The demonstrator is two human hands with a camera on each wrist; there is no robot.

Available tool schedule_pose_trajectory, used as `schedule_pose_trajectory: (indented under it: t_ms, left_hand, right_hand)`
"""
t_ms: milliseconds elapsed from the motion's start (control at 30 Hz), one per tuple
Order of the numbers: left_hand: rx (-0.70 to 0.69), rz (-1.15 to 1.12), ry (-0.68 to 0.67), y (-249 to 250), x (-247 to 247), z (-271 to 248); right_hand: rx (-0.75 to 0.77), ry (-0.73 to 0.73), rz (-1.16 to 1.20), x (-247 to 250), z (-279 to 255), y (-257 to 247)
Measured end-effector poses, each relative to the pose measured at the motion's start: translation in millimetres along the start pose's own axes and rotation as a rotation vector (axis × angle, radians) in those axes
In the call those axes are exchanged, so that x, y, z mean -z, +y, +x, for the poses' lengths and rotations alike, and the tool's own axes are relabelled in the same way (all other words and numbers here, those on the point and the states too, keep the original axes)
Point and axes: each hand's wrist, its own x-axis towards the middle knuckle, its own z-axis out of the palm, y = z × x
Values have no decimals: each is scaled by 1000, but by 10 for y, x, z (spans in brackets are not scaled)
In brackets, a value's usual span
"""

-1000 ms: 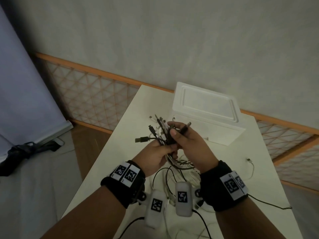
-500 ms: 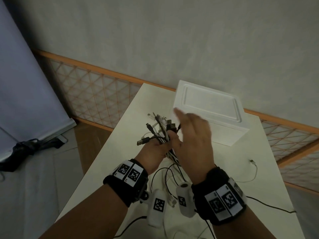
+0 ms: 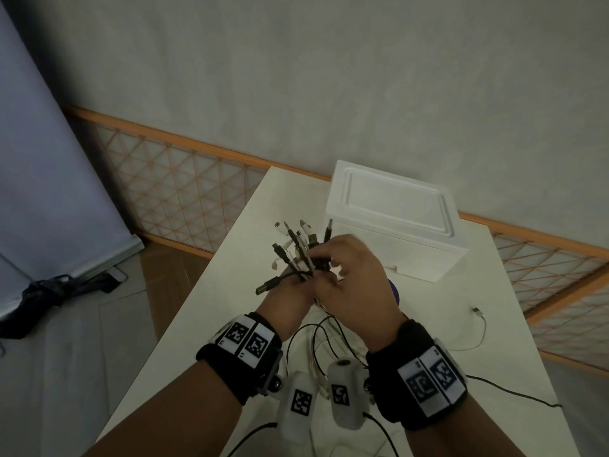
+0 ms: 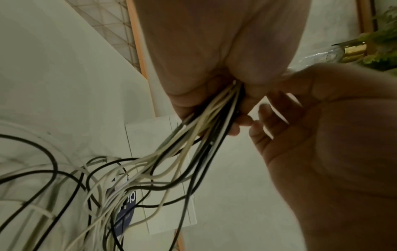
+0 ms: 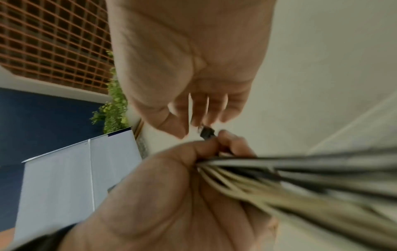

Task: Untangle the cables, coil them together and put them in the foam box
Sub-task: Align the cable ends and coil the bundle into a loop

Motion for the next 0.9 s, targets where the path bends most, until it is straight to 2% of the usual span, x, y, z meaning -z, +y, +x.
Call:
schedule_pose_trajectory:
  t_ms: [33, 67, 100, 167, 200, 233, 333, 433, 567, 633, 733, 900]
  left_hand:
    - [-3, -176, -15, 25, -23, 0]
    - [-11, -336, -9, 53, -45, 4]
    - [-20, -440, -9, 76, -58, 1]
    - [-20, -486, 5, 91, -56, 18]
    - [-20, -436, 23, 88, -51, 27]
    - [-33, -348, 60, 61, -39, 45]
    - [-79, -188, 225, 32, -18, 58]
    - [-59, -403, 229, 59, 27, 46]
    - [-41, -844, 91, 68, 195, 89]
    - [-42, -930, 136, 94, 238, 124]
    - [-48, -869, 212, 115, 184, 114]
    - [-120, -718, 145, 153, 149, 72]
  right_hand:
    - [-82, 77, 64, -5, -36, 24]
    - [-183, 94, 132, -20, -74, 61]
    - [-279, 36, 204, -27, -105, 86]
    - [-371, -219, 261, -84, -157, 130]
    - [-367, -321, 234, -132, -186, 141]
    - [-355, -358, 167, -189, -214, 142]
    - [-337, -313, 10, -299, -244, 118]
    - [-289, -328, -188, -289, -249, 88]
    - [-209, -384, -312, -266, -274, 39]
    - [-223, -431, -320, -290, -283, 47]
    - [-245, -424, -252, -315, -232, 13]
    - [-309, -334, 24, -366, -140, -31]
